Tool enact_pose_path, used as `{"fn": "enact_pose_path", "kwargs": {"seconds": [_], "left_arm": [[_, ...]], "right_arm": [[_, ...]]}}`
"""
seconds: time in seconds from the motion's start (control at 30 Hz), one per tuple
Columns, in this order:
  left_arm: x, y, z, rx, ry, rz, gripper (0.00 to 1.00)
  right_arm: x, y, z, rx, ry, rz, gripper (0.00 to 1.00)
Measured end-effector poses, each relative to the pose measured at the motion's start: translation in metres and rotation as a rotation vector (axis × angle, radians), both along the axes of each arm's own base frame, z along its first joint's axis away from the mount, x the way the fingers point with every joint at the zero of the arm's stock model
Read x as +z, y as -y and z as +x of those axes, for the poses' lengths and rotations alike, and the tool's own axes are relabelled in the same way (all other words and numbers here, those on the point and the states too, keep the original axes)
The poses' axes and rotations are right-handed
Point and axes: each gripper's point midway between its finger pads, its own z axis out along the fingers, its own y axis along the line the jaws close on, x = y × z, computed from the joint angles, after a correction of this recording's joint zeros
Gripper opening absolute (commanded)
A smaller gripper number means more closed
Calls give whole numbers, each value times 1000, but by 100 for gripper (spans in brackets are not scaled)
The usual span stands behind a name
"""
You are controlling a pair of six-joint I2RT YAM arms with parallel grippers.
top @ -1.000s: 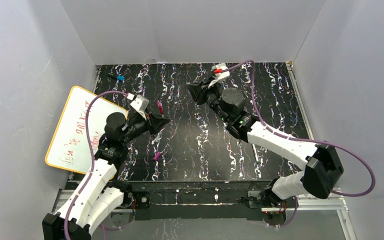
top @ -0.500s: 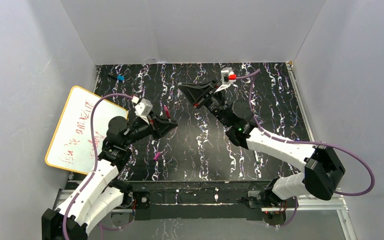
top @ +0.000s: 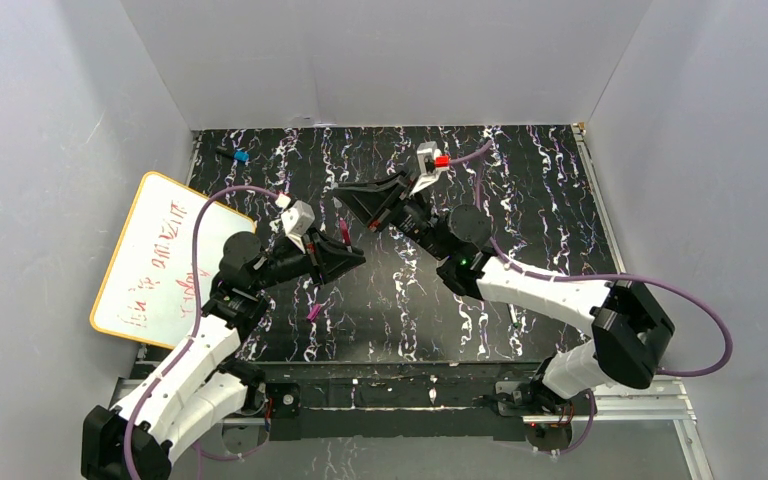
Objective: Insert the pens into the pen caps
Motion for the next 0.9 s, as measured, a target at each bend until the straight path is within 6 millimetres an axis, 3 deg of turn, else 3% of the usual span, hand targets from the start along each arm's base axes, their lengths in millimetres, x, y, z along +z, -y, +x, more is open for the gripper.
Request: {"fn": "enact_pose_path", "kwargs": {"seconds": [0.4,0.73,0.9], "left_arm": [[-3,1,-3,-13,5,14,0],[-6,0,-3,-13,3,26,0],[-6,0,-3,-13,3,26,0]], "right_arm": [[3,-2,-4,14,6,-5,1],[23,10,-15,17,30,27,1],[12,10,-15,18,16,8,1]]}}
